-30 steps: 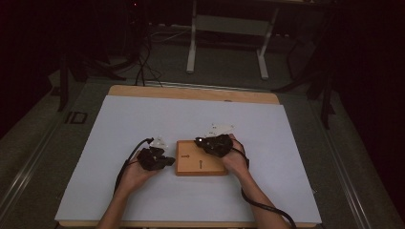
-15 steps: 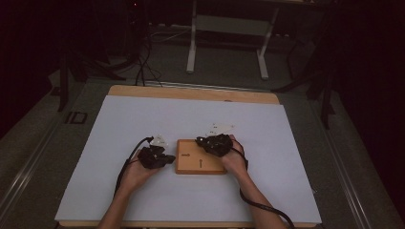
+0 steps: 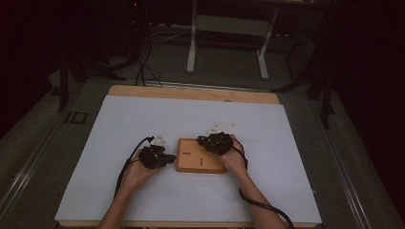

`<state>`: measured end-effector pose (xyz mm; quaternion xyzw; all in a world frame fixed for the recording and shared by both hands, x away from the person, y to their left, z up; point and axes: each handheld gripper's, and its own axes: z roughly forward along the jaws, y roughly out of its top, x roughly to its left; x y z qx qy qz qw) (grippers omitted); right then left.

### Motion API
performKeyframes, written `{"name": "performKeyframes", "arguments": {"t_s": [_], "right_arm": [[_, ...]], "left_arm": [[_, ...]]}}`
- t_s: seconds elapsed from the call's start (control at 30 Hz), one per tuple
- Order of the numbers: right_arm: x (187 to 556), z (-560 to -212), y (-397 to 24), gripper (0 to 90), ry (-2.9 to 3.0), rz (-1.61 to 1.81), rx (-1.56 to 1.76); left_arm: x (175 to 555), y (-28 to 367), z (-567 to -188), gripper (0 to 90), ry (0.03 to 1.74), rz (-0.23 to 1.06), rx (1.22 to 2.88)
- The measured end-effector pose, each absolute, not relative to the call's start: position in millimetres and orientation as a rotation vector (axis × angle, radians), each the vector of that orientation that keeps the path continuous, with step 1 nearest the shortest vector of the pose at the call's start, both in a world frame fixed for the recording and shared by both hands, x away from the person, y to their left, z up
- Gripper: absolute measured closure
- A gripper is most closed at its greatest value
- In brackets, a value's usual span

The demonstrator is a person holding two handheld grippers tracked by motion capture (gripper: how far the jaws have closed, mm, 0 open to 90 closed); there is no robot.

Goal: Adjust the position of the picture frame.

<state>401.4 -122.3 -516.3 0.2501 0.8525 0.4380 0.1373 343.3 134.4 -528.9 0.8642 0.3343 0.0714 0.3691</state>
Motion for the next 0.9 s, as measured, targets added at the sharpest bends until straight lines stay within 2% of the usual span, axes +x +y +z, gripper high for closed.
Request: {"name": "performKeyframes", "arguments": {"t_s": [0.9], "right_arm": [[402.5, -524.0, -121.2, 83.9, 2.522, 1.260, 0.713]], "left_arm": [[342.5, 134.4, -527.8, 87.9, 0.856, 0.178, 2.216]]}}
